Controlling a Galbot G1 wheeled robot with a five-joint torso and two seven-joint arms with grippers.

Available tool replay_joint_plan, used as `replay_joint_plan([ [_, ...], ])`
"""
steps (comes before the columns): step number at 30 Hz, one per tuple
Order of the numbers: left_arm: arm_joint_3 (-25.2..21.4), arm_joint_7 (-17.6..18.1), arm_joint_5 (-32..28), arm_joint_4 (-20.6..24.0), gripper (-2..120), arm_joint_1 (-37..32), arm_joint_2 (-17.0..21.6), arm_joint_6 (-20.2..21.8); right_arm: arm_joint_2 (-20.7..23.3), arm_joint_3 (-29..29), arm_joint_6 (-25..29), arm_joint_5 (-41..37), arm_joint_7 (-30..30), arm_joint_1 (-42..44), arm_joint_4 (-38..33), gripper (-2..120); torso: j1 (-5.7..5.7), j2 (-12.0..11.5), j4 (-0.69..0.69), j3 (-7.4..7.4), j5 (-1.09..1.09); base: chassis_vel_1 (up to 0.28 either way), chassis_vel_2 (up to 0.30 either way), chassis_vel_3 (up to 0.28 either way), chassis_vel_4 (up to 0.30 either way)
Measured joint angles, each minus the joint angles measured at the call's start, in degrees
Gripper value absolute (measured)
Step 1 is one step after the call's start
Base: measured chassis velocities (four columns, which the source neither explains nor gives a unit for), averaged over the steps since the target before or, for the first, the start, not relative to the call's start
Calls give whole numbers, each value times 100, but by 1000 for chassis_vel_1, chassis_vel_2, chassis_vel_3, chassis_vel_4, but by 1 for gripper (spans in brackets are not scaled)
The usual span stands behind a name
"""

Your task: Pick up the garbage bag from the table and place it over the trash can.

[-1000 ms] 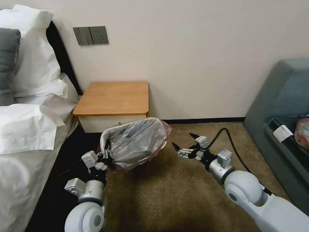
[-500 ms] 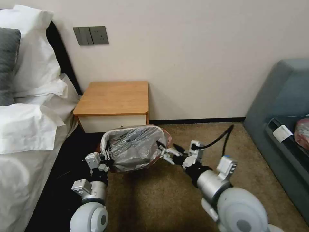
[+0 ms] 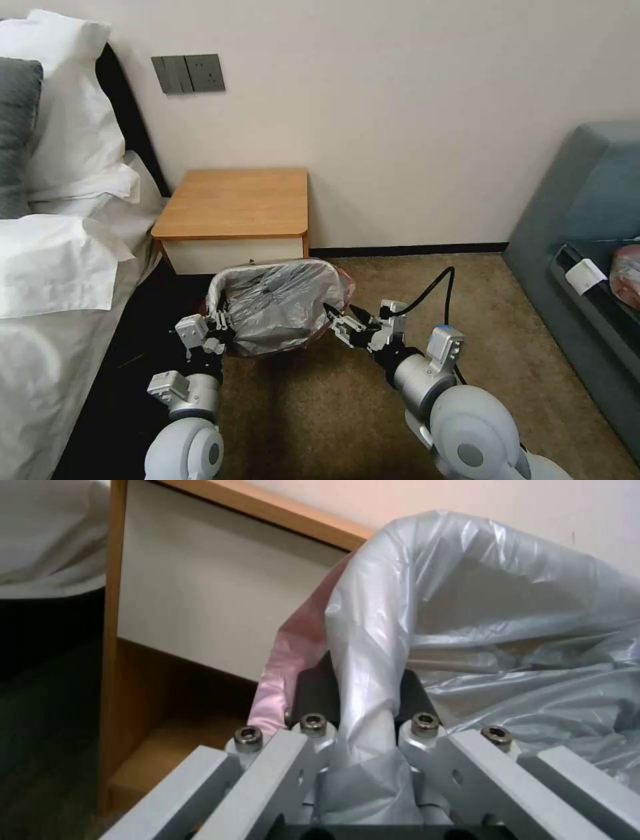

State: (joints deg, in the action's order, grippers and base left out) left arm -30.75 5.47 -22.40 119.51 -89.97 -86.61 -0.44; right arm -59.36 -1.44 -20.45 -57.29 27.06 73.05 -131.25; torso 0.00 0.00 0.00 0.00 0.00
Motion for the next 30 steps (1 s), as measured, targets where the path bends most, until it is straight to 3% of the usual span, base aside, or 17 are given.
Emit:
replay_joint_plan([
  [4, -3, 15, -29, -9, 7, 0, 16, 4, 40, -20, 5, 138, -51, 59, -15, 28, 1, 0, 0, 0, 0, 0, 0, 0, 0],
  [8, -6, 22, -57, -9, 7, 6, 27, 4, 49, -51, 21, 165, -80, 90, -20, 18, 0, 0, 0, 0, 0, 0, 0, 0, 0],
  [11, -14, 35, -86, -9, 7, 12, 28, 8, 44, -65, 52, 229, -122, 93, -19, 3, 0, 0, 0, 0, 0, 0, 0, 0, 0],
  [30, 8, 97, -115, -50, 7, 30, 28, 37, 79, -77, 192, 910, -548, 166, 101, 0, 0, 0, -1, 0, -1, 0, 0, 0, 0],
])
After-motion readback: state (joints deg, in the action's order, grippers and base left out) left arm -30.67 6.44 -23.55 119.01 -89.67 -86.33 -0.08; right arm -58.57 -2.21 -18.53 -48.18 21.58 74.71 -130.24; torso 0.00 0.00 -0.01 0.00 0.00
